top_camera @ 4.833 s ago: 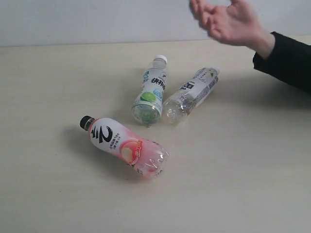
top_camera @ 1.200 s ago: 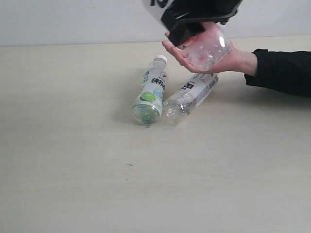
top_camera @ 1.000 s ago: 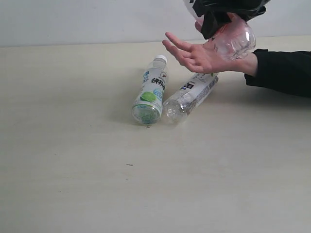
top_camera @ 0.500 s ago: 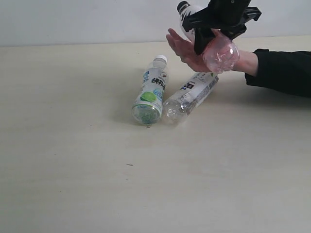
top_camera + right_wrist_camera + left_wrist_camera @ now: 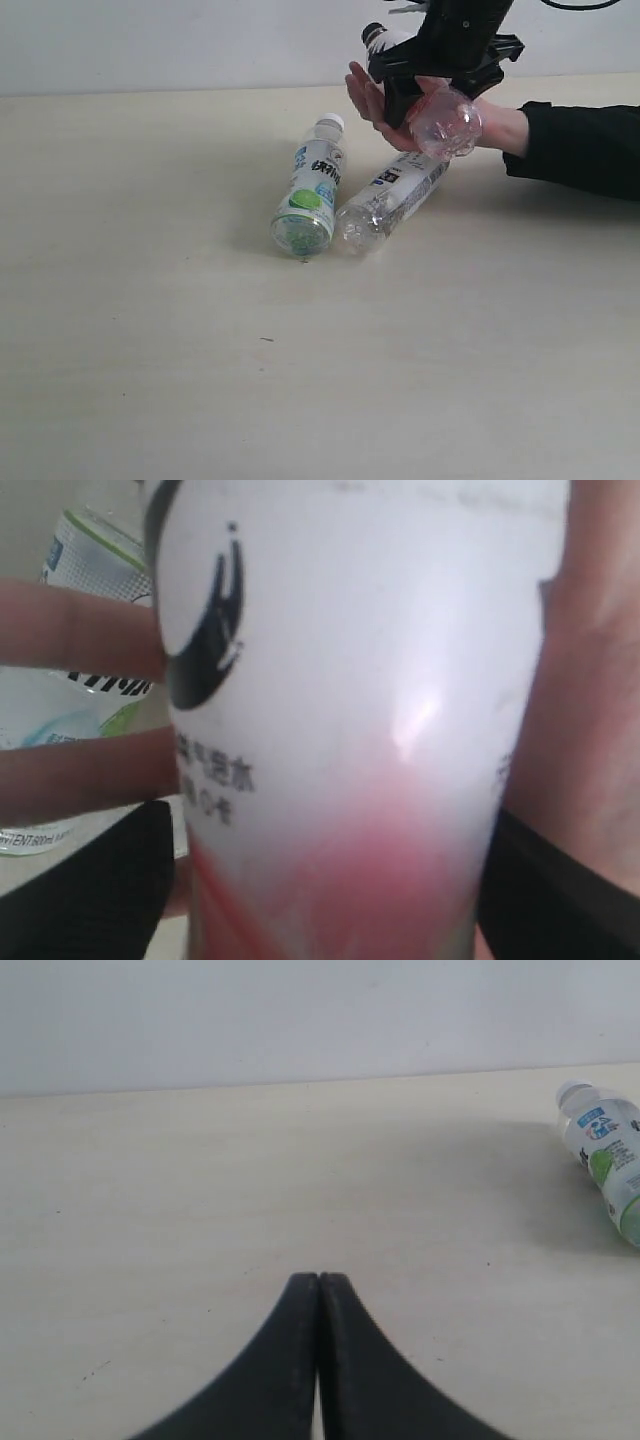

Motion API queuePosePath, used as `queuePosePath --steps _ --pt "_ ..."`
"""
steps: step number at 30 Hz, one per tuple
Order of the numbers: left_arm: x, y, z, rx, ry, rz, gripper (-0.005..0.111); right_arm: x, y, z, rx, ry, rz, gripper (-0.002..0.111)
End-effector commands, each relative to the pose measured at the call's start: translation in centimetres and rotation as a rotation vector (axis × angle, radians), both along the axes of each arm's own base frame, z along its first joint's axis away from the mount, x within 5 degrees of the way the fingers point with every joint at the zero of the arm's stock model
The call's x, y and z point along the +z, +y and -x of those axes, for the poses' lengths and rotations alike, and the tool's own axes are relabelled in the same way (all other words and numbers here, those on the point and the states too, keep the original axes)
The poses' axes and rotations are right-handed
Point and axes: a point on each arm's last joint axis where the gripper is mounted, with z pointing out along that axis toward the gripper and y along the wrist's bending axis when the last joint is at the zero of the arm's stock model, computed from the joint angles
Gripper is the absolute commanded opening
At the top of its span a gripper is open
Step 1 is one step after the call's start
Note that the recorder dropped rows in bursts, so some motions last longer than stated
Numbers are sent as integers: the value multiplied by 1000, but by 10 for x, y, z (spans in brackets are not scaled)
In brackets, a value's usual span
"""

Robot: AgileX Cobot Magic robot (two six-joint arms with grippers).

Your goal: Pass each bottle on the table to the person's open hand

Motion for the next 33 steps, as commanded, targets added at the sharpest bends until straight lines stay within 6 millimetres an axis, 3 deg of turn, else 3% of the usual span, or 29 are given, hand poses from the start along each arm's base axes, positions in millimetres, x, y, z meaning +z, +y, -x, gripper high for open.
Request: queuePosePath --steps 1,7,18,20,23,29,33 --pt "0 0 0 -1 -9 0 3 5 -3 -3 13 -42 6 84" --pt "0 0 0 -1 -9 0 3 26 -4 -1 13 -119 -10 88" --pt "0 0 0 -1 -9 0 3 113 -31 41 15 -268 48 85" --pt "0 0 0 -1 -9 0 3 121 -40 54 6 -273 50 77" --pt "0 0 0 -1 -9 0 3 127 -66 80 -43 -257 60 56" --pt "0 0 0 -1 -9 0 3 113 -121 145 -189 -345 58 3" --pt "0 0 0 -1 -9 0 3 91 -146 197 -286 -483 61 0"
